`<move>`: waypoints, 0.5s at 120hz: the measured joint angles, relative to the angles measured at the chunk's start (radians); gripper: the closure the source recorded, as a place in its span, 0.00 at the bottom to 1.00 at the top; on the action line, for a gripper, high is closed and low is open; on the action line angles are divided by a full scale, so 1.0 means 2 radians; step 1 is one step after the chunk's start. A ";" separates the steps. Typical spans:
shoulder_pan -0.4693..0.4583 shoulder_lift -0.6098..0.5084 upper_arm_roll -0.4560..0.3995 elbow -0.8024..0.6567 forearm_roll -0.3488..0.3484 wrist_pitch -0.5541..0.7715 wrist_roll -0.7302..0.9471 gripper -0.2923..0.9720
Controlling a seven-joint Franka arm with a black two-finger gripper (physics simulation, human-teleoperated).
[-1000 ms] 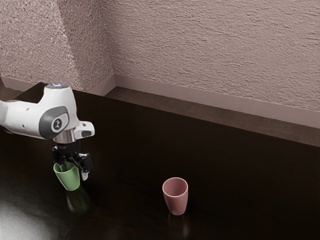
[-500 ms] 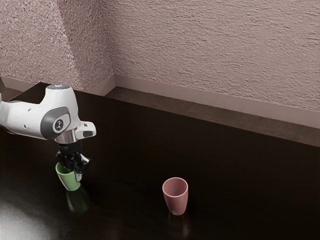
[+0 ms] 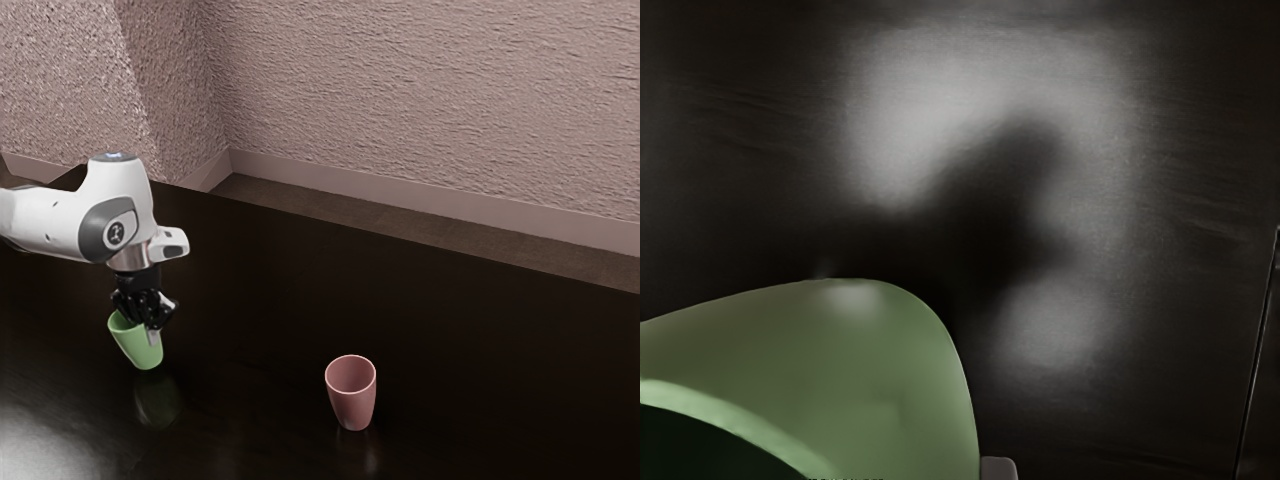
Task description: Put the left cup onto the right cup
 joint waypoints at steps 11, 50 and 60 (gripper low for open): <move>0.000 0.000 -0.003 0.022 0.006 -0.016 -0.001 0.85; -0.022 0.000 -0.007 0.085 0.014 -0.073 -0.009 0.85; -0.029 0.000 -0.007 0.095 0.014 -0.079 -0.010 0.85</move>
